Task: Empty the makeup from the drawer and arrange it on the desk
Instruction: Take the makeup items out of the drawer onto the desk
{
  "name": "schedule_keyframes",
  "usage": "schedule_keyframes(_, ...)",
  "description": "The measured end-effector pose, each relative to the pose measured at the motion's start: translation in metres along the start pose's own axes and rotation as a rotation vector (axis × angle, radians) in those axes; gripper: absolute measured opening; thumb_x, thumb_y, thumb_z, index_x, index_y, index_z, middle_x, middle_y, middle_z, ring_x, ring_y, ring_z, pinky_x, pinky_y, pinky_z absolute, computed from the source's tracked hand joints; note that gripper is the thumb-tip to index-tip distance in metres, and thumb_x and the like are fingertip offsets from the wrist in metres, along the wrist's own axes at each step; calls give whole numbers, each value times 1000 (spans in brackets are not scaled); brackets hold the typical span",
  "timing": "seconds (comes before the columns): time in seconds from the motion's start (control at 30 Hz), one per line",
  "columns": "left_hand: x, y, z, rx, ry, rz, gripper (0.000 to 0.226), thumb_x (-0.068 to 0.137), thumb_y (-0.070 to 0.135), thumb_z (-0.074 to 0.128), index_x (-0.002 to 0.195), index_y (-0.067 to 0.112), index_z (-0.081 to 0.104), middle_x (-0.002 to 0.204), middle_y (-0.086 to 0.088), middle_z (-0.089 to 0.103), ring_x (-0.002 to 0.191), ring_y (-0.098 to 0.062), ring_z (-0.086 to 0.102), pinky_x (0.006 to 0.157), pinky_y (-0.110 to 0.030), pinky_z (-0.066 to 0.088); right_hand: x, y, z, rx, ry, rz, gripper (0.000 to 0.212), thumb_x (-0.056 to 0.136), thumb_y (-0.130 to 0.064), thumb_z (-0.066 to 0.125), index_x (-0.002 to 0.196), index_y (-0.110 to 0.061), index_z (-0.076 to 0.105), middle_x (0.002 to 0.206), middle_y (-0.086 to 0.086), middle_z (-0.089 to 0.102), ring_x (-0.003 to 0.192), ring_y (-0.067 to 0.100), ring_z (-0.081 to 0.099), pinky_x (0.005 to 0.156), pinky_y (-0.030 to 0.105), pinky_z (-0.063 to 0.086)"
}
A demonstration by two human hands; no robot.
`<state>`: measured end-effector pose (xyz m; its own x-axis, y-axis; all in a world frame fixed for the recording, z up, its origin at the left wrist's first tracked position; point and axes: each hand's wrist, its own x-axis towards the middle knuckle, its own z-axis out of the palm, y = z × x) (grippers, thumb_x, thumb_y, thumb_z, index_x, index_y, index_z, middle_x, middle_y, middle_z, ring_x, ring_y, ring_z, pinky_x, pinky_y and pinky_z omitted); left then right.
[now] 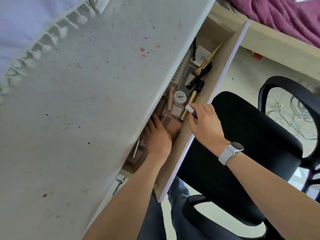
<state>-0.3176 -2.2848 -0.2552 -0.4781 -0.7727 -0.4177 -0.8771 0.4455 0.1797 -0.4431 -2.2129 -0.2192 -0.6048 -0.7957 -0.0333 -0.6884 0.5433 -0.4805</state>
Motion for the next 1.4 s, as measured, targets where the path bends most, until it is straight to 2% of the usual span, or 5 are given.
schedule_keyframes(0.33, 6, -16, 14, -5, 184, 76, 35, 72, 12, 74, 100, -1, 57, 95, -24, 63, 85, -42, 60, 69, -47, 50, -9, 13, -4, 104, 26, 23, 26, 86, -7, 55, 111, -3, 60, 85, 9, 59, 78, 23, 51, 68, 32, 46)
schedule_keyframes(0.77, -32, -1, -32, -456, 239, 306, 34, 84, 18, 59, 117, 14, 53, 113, -5, 56, 95, -17, 59, 73, -27, 54, -10, 1, -13, 401, 6, 173, 26, 89, -8, 54, 114, -9, 60, 91, 0, 48, 74, 6, 45, 68, 9, 37)
schedule_keyframes(1.07, -47, -42, -109, -1350, 352, -181, 26, 98, 12, 35, 111, 33, 44, 111, 5, 51, 106, -14, 55, 90, -36, 51, 15, -80, -17, 700, -142, 143, 30, 94, -15, 49, 124, -14, 53, 96, -11, 52, 98, 1, 52, 84, 9, 42)
schedule_keyframes(1.2, -22, -91, -131, -1287, 501, -383, 27, 99, 26, 32, 124, 29, 42, 106, -1, 55, 85, -23, 59, 80, -41, 52, 30, -140, 9, 582, -274, -45, 41, 94, -6, 46, 135, -7, 44, 105, 3, 50, 89, 8, 49, 77, -3, 30)
schedule_keyframes(1.4, 14, -177, -158, -909, 537, -473, 42, 97, 33, 40, 138, 25, 37, 134, 0, 50, 119, -17, 49, 97, -27, 40, 50, -216, 68, 431, -369, -229, 44, 88, 3, 43, 132, -2, 47, 116, 18, 49, 108, 28, 47, 86, 12, 28)
